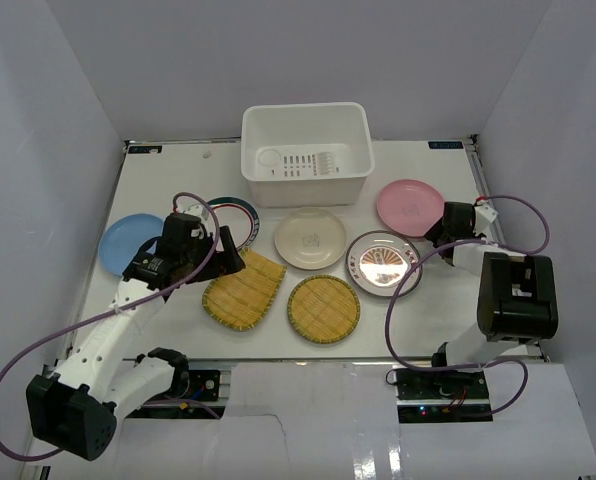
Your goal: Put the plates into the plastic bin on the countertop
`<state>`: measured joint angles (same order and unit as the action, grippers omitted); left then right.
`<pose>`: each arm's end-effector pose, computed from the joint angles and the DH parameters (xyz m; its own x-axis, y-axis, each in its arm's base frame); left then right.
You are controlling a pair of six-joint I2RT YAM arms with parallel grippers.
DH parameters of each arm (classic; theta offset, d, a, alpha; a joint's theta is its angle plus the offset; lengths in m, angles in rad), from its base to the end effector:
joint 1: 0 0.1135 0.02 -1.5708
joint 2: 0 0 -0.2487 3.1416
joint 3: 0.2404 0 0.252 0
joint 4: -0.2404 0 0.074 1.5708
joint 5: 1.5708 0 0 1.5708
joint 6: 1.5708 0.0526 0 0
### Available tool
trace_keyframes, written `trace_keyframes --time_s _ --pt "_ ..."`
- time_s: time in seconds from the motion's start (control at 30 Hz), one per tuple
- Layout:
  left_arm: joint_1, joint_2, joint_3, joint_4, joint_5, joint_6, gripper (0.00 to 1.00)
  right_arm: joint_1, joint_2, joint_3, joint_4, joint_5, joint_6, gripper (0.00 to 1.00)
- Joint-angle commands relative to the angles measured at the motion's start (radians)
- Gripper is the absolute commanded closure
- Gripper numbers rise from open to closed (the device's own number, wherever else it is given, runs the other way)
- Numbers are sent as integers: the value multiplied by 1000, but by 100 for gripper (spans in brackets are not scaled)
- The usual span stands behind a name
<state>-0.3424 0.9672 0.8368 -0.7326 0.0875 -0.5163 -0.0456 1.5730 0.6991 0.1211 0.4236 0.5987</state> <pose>0.1977 -0.0753 0.2499 -0.8139 -0.2320 -0.5326 -0.0159 0.9254 -0.3787 0.3113 -0.0359 0.1296 -0.3719 0.5313 -0.7612 0.6668 0.7234 0.1791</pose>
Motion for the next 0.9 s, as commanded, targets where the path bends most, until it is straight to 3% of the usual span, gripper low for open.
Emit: trace_keyframes --time_s 0.0,0.2,0.37,0.5,0.67,0.77,0.8,0.87 --pt "0 10 7 -42 -115 -62 2 -17 27 56 57 -61 23 30" --pt "0 94 -30 -5 -228 -90 2 -37 -63 -37 87 -151 30 38" --pt "2 156 -85 84 -313 -30 2 -40 -235 -147 173 -166 9 27" --pt "2 217 -107 136 -262 15 2 -39 -162 -95 193 -217 -7 20" --pt "2 242 -107 157 -220 50 3 -56 21 22 196 -244 27 22" --pt "3 261 -113 171 -200 62 5 -69 93 46 222 -295 65 35" --pt "2 272 -111 170 -195 64 6 -71 104 45 227 -298 73 51" --pt "3 291 -107 167 -192 62 8 -80 96 28 233 -298 87 67"
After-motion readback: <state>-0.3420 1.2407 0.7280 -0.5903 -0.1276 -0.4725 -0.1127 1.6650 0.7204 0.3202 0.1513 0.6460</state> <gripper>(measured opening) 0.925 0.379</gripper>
